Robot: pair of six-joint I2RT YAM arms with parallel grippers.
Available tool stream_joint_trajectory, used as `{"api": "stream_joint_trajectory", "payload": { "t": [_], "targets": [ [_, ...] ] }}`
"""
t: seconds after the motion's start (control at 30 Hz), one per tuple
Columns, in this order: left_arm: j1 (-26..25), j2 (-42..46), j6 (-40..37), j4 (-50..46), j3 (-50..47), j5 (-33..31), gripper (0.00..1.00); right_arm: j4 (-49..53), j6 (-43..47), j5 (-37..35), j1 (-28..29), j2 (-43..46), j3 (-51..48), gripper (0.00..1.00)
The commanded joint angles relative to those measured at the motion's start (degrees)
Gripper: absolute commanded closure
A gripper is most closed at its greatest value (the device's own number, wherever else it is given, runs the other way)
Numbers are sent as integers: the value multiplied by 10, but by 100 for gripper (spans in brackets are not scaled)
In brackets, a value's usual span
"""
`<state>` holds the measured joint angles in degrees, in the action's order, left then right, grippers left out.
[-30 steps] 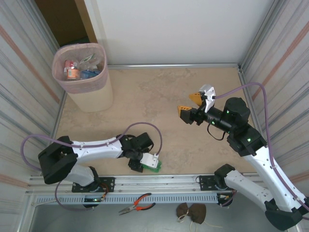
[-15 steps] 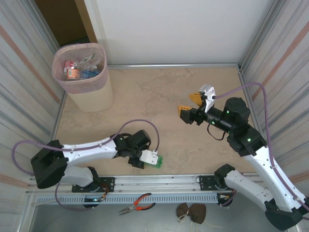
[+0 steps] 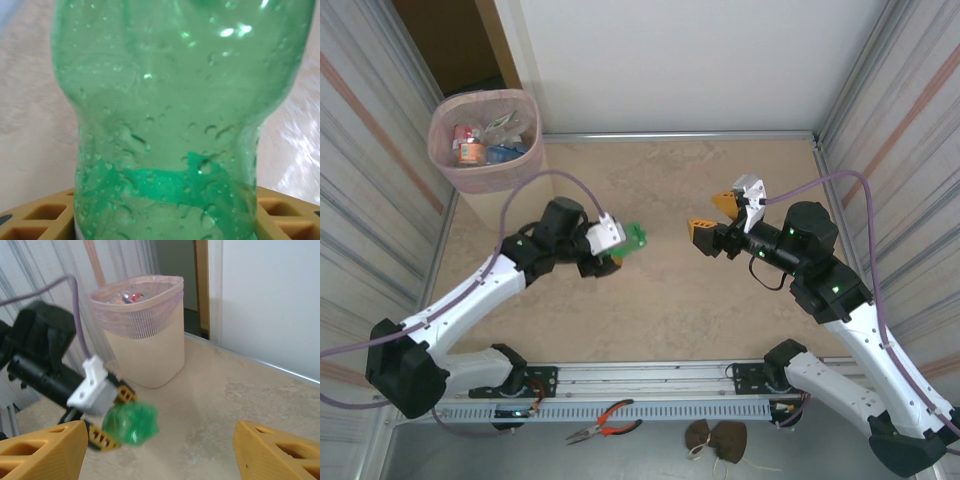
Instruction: Put the plastic bottles in the bin
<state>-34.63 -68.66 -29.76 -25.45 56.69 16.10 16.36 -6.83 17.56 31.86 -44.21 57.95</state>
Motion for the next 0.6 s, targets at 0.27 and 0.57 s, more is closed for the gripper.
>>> {"api": "stream_joint_trajectory", "payload": {
  "t": [0.27, 0.57],
  "targets": [
    [89, -106, 217, -51, 289, -59, 49, -5, 7, -9, 1, -2, 20, 24],
    [212, -236, 285, -187, 554, -52, 45, -4, 7, -8, 1, -8, 22, 24]
  ]
}}
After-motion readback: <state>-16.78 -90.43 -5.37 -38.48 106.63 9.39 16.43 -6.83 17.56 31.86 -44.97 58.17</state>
